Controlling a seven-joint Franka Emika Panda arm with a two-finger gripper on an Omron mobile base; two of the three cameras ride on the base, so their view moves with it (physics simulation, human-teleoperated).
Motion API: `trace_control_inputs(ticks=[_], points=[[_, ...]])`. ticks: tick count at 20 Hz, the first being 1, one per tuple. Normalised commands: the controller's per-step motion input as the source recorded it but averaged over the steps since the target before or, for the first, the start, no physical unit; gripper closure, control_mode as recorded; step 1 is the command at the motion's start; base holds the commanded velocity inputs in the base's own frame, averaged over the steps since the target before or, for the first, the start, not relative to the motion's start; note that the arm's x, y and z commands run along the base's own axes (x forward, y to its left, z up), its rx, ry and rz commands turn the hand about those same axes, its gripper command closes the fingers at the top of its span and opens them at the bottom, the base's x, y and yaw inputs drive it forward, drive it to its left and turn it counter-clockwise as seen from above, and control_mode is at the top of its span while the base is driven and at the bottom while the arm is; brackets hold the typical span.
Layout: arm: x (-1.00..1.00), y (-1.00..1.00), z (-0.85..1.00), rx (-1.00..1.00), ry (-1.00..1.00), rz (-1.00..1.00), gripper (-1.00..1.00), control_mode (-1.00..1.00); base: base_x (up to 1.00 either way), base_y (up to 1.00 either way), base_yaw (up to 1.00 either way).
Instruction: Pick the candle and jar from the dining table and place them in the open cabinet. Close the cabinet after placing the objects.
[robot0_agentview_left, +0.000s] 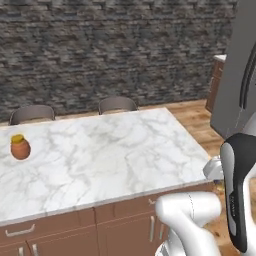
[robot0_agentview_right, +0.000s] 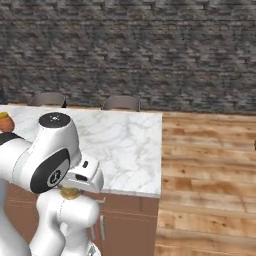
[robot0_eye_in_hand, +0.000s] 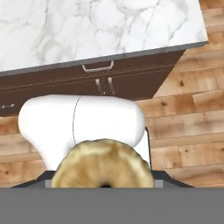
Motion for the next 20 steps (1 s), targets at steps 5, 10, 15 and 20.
trace_control_inputs(ticks=[5,10,15,20], points=[[0.00,0.00,0.00,0.00,0.00,0.00,1.00,1.00,-0.02,-0.74,-0.46],[0.00,0.00,0.00,0.00,0.00,0.00,1.00,1.00,-0.03,-0.75,-0.45],[0.00,0.00,0.00,0.00,0.00,0.00,1.00,1.00,0.00,-0.72,-0.43],[0.00,0.00,0.00,0.00,0.00,0.00,1.00,1.00,0.00,-0.64,-0.41]])
